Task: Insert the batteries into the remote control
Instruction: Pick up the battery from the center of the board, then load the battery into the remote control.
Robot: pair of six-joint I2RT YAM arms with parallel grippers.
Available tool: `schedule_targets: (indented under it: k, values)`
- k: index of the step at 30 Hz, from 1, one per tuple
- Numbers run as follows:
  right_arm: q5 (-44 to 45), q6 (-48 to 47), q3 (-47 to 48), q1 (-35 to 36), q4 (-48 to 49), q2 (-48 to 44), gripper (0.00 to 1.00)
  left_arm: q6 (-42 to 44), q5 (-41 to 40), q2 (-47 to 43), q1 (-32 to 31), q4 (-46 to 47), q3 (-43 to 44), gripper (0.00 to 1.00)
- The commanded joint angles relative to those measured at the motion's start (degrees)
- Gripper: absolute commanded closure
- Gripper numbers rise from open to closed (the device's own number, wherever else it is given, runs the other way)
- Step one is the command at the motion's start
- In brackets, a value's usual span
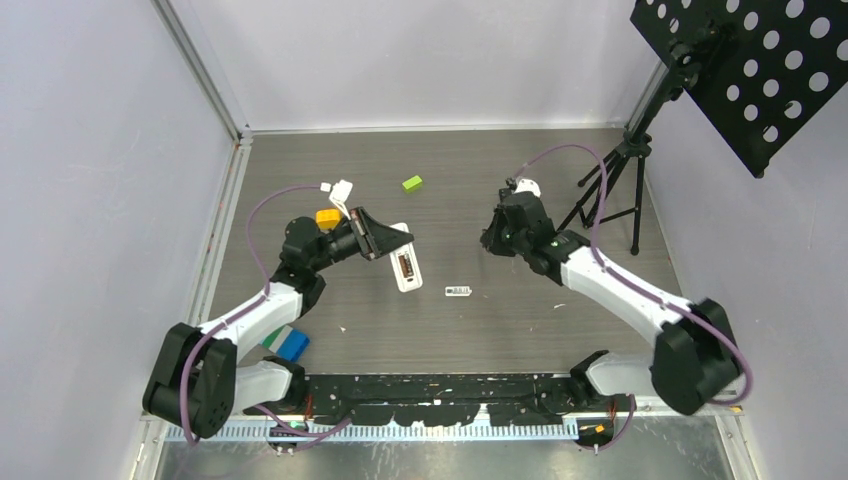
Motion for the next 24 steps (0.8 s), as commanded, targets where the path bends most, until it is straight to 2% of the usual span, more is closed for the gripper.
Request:
schedule_targets:
  k: [1, 5, 9, 17, 24]
  values:
    - [-12.90, -0.23, -1.00, 3.28, 6.31, -8.70, 0.96, -4.78, -4.85, 0.95, -0.01, -1.09, 0.89, 1.00]
    - [-19.76, 1.26, -0.84, 6.81, 9.02, -13.30, 0.96, -8.03, -5.88, 3.81, -0.05, -0.82, 0.98, 1.00]
    - [-21.15, 2.22, 1.74, 11.63, 8.27, -14.00, 0.94, -10.71, -5.88, 6.92, -0.29, 2.21, 0.80, 1.00]
    - [-17.85, 2.02, 7.99, 17.72, 3.42, -9.78, 0.92, -17.76, -7.45, 11.50, -0.58, 11.74, -1.49, 1.00]
    - [-14.70, -0.28, 13.58, 20.67, -2.35, -4.24, 0.90, -18.92, -7.93, 12.22, -0.85, 13.66, -1.81, 1.00]
